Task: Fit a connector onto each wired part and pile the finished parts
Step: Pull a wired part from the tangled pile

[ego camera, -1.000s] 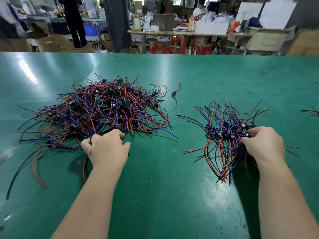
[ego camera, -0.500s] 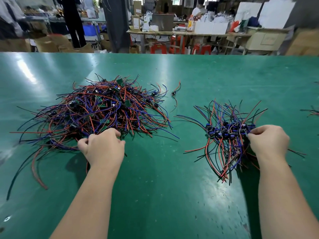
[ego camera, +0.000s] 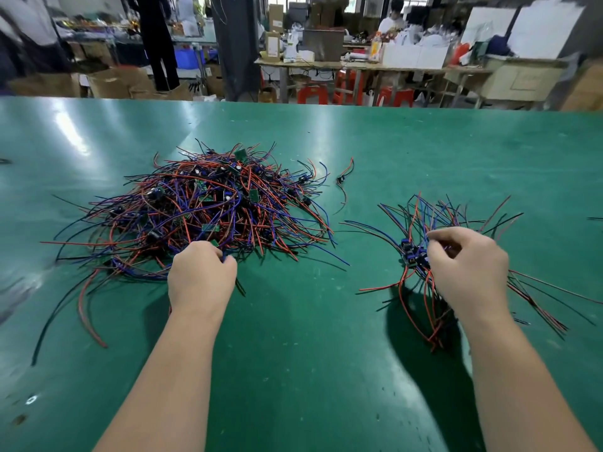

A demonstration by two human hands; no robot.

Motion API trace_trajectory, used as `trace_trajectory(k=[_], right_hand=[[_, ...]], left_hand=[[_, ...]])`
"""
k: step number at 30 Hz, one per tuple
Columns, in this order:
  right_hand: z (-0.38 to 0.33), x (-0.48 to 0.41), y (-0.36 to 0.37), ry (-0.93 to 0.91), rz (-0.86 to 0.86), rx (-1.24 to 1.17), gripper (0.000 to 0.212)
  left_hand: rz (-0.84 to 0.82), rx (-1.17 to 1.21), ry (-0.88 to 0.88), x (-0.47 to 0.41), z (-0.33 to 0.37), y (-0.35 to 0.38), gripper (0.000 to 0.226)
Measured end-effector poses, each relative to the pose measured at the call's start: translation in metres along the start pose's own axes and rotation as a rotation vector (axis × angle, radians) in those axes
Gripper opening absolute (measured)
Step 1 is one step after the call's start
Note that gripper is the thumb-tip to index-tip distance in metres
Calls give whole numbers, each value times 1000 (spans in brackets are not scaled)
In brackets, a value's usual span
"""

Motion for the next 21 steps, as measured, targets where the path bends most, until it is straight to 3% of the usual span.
trace_trajectory(k=[6, 9, 13, 17, 21], right_hand=[[-10, 9, 5, -54, -56, -69, 15], [-13, 10, 7, -75, -84, -90, 15], [-18, 14, 12, -79, -117, -134, 15], [-26, 19, 20, -62, -187, -246, 16], [-38, 29, 31, -84, -341, -506, 30]], left_hand=[[-60, -61, -146, -7, -11, -9, 25], [19, -121, -144, 0, -6, -14, 24], [250, -77, 38, 7, 2, -14, 16], [430, 129, 186, 11, 6, -15, 16], [678, 304, 558, 37, 31, -19, 18]])
Point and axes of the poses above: each hand's wrist, its own x-axis away from the middle knuckle, its own y-axis out of the palm, z = x × y, the point moved 2 cm from there along -x, towards the middle knuckle, and after that the axes turned 9 degrees about -z, right-handed, at the moved point
